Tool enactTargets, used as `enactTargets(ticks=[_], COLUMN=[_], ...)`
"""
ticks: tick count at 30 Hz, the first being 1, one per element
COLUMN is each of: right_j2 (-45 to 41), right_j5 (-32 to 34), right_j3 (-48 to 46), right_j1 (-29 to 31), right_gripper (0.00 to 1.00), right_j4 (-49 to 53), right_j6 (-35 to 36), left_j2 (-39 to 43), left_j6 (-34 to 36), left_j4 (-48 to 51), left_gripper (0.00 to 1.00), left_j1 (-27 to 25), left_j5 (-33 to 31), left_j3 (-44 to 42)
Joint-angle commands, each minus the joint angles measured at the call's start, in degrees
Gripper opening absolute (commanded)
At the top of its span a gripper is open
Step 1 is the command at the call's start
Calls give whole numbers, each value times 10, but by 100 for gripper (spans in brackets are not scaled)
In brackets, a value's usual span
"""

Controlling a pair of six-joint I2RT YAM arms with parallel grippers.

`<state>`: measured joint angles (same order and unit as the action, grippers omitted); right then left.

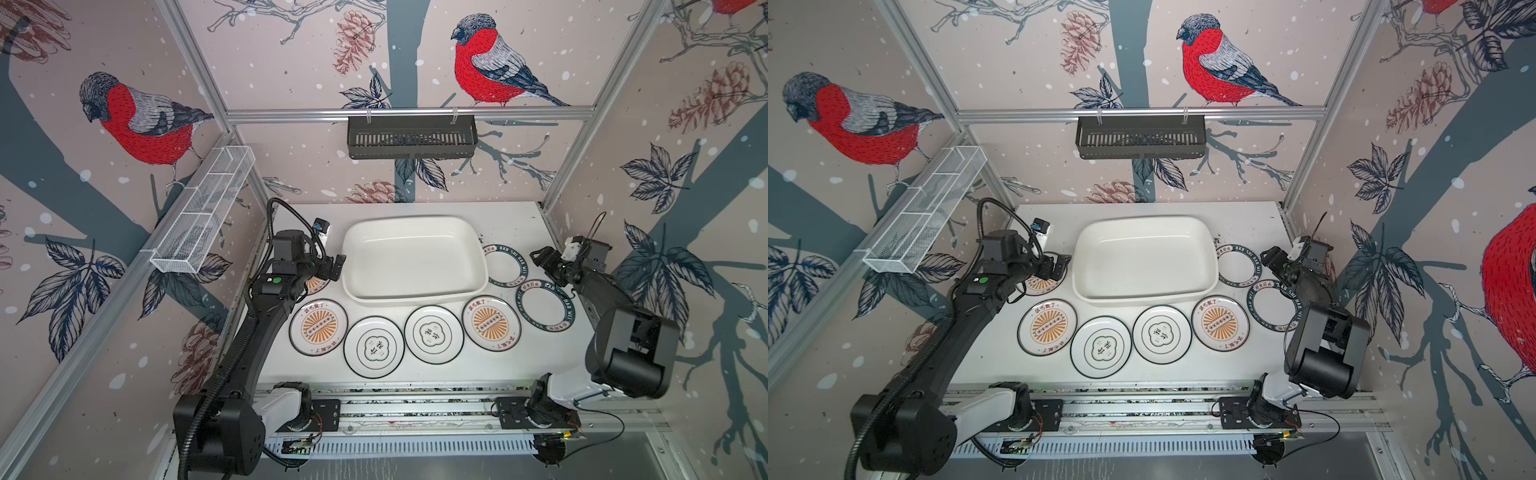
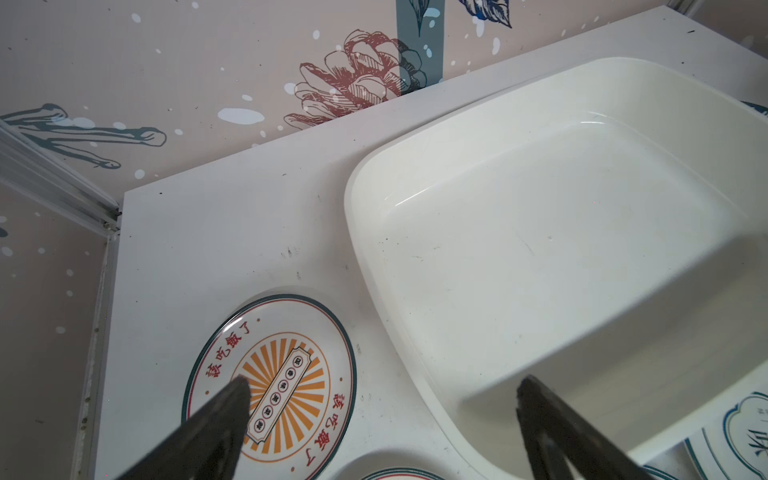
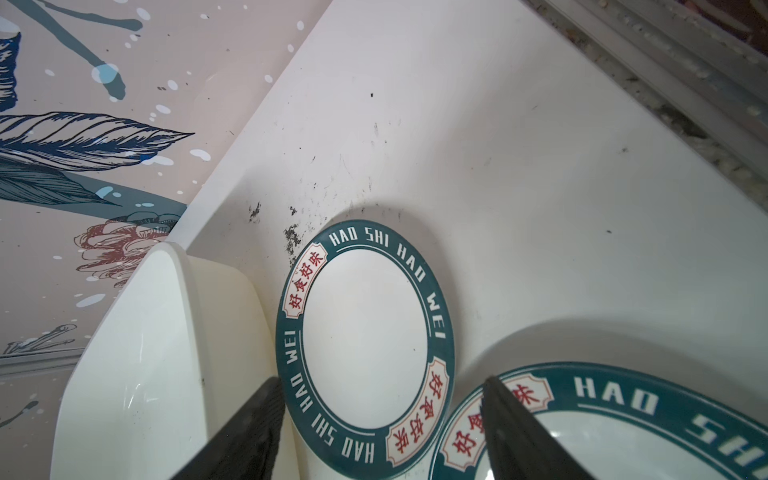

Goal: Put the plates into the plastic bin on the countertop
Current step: 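Reach the right gripper to the farthest green-rimmed plate while the left arm rises, then close the right gripper on the green-rimmed plate's edge and tilt it up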

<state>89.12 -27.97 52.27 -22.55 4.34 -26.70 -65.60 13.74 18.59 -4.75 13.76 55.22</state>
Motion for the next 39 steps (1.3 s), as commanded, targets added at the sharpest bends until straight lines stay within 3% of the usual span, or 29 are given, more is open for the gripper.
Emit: enactTargets(ticks=[1, 8, 13, 22, 28, 39], right_j2=[35, 129, 164, 194, 225, 243], right_j5=[-24, -38, -44, -22, -17, 3], right_j3=[11, 53, 68, 102, 138, 149], right_j1=[-2, -4, 1, 13, 26, 30], right_gripper=[71, 57, 57, 56, 45, 36], right_j4=[-3, -3, -13, 23, 51, 52], right_j6=[15, 33, 36, 70, 84, 71], left_j2=[-4, 0, -13, -42, -42, -36], left_j6=[4, 11, 11, -2, 6, 3], left_j4=[23, 20, 27, 44, 52, 48], left_gripper=[99, 98, 98, 98, 98, 98], left_j1=[-3, -5, -5, -5, -5, -5], left_j5=[29, 32, 35, 53, 54, 58], left_j3=[5, -8, 1, 16, 16, 6])
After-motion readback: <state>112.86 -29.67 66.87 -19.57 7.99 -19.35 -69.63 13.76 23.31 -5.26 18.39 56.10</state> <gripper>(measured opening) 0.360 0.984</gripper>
